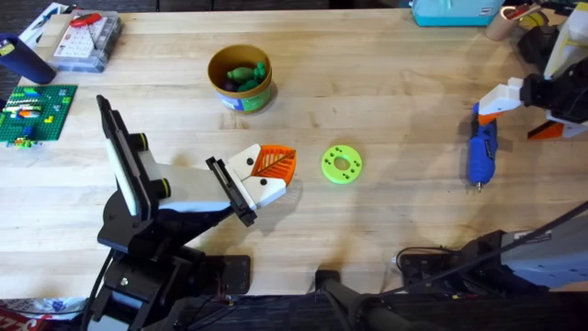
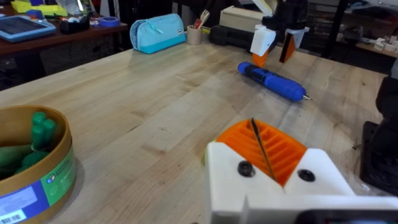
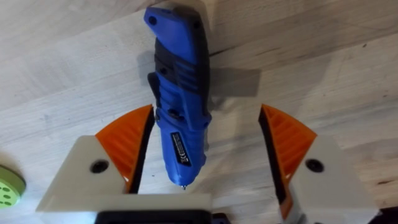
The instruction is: Pick up the gripper from the table and insert it into the empty holder that is missing its gripper. Then pick up a screw, insert it into the mounting hole, and use the screwdriver to tighten it. Finally, clean up the table by picking up the vegetable and placing it into the bucket.
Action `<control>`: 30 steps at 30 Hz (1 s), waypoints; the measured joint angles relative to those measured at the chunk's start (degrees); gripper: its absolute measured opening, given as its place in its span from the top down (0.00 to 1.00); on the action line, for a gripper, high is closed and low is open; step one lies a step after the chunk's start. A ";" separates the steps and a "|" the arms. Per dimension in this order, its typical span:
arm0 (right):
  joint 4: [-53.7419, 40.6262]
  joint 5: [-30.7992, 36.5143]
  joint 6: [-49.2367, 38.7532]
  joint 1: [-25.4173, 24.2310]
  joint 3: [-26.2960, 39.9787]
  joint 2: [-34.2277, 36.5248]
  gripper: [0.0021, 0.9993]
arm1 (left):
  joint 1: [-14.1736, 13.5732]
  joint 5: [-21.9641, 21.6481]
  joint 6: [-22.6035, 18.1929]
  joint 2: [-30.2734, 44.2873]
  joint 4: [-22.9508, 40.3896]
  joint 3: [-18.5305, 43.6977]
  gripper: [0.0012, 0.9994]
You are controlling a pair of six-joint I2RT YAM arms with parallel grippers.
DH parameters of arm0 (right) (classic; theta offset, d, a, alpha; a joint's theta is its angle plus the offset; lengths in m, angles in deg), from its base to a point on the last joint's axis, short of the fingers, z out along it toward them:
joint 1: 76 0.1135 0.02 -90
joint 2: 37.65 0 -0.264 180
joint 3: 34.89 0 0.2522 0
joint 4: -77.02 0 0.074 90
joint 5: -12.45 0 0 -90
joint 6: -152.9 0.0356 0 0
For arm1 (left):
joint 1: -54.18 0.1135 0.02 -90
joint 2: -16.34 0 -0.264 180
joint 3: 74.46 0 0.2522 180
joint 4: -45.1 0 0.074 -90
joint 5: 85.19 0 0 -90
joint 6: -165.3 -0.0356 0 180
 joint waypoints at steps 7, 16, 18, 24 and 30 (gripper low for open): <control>1.07 -6.00 -2.17 0.03 -0.02 0.57 0.02 | 0.00 0.01 0.01 0.00 0.06 0.00 0.99; 4.44 -8.55 -3.29 0.63 -0.27 0.59 0.02 | 0.00 0.02 0.02 0.00 0.08 0.00 0.99; 5.31 -8.37 -3.39 0.90 -1.17 0.60 0.02 | 0.00 0.01 0.02 0.00 0.09 0.00 0.99; 9.34 -7.97 -3.17 2.12 -7.74 2.04 0.02 | 0.00 0.02 0.01 0.00 0.09 0.00 0.99; 13.62 -6.96 -1.31 2.45 -11.24 0.39 0.02 | 0.00 0.02 0.03 0.00 0.09 0.00 0.99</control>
